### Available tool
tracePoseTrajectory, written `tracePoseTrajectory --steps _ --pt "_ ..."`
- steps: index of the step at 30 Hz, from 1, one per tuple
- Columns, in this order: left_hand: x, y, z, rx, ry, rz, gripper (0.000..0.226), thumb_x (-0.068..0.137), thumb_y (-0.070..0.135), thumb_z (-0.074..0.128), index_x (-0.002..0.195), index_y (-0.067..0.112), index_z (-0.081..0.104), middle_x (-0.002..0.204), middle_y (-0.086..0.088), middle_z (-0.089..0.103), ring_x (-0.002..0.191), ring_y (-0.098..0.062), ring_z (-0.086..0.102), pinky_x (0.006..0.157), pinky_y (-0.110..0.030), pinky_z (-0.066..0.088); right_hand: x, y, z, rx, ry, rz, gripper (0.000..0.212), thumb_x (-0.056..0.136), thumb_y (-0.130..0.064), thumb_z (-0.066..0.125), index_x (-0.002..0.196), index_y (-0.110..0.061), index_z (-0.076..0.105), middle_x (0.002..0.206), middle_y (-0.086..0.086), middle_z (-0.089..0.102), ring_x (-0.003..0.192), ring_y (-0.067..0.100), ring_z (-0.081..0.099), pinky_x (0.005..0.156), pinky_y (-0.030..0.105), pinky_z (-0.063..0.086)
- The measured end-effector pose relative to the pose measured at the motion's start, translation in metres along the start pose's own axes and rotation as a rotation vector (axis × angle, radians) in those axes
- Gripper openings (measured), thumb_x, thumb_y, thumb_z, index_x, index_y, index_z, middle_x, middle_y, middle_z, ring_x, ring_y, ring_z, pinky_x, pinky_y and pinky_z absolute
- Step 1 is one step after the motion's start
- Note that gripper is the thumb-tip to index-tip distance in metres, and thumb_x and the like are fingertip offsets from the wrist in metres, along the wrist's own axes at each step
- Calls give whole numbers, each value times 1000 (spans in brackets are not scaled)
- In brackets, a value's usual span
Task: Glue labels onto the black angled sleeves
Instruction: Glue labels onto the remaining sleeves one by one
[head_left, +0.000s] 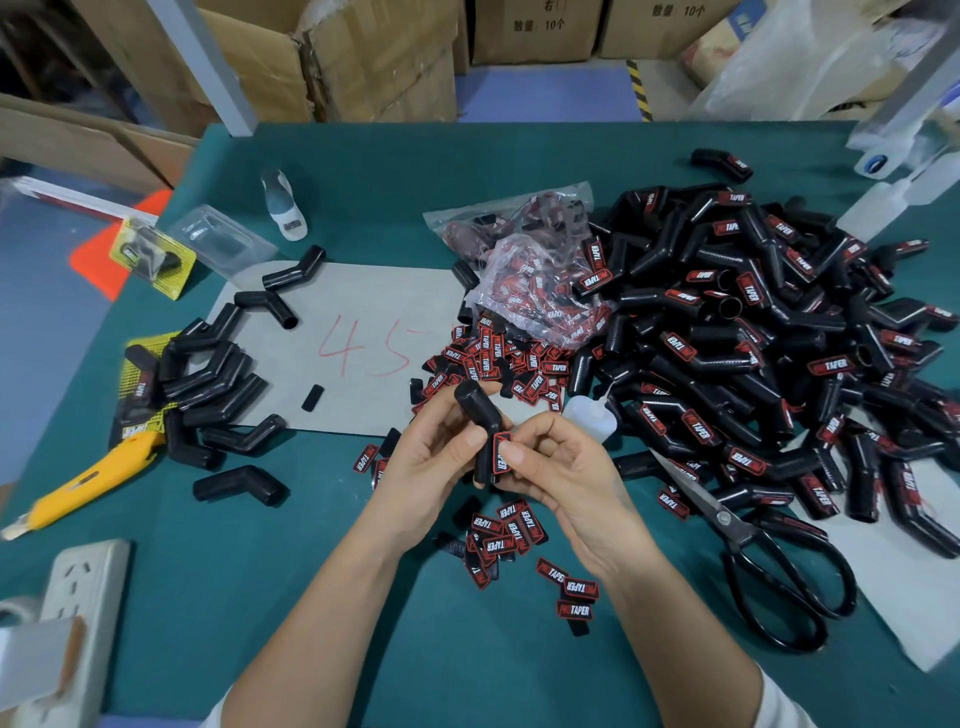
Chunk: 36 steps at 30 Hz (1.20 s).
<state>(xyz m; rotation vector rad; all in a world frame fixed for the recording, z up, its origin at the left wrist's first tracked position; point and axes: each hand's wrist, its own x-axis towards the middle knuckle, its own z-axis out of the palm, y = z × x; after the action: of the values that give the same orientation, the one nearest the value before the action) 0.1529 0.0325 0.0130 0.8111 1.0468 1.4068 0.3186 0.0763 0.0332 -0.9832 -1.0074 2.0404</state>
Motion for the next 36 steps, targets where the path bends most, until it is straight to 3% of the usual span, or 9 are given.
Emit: tracePoseTrajectory --steps 3,9,15,21,27,31,36 --pt "0 0 0 -3 -9 4 45 94 46 75 136 31 65 110 3 68 96 -11 64 73 -20 53 0 1 -1 -2 -5 -8 11 82 -18 81 85 -16 70 102 22 68 94 33 70 84 35 61" --pt "0 -5 -3 3 -19 4 37 100 27 63 137 30 64 111 2 68 98 -12 65 75 -21 53 0 2 0 0 -5 -12 10 83 -16 79 85 -15 70 99 20 68 93 34 69 83 34 60" --pt "1 -5 -4 19 -23 11 37 101 29 64 137 30 63 111 4 69 99 -12 65 76 -21 54 0 2 0 -7 0 -7 11 83 -17 81 85 -15 70 97 17 70 94 34 69 83 34 61" --pt "1 -5 -4 28 -18 9 37 101 28 63 139 28 62 109 4 68 96 -10 65 73 -19 53 0 1 1 -13 8 -1 13 81 -21 84 85 -17 72 103 24 69 97 37 70 85 37 61" --pt "0 -1 1 7 -12 5 49 95 46 74 138 26 62 109 -2 66 96 -14 64 71 -22 54 -2 -1 1 -11 9 -6 11 82 -22 83 82 -22 72 105 23 69 96 38 69 84 35 61" --pt "0 -1 0 -12 -13 3 50 95 46 75 139 25 62 111 -3 68 100 -17 66 77 -26 56 -3 -3 0 -12 6 -12 10 82 -22 83 82 -23 73 106 20 69 96 34 68 83 32 60" --pt "-1 0 1 -4 -7 3 49 95 47 75 138 28 63 108 2 67 96 -12 64 72 -21 53 -2 -2 2 -14 -7 -20 9 83 -19 81 82 -23 73 99 13 73 93 29 71 83 32 61"
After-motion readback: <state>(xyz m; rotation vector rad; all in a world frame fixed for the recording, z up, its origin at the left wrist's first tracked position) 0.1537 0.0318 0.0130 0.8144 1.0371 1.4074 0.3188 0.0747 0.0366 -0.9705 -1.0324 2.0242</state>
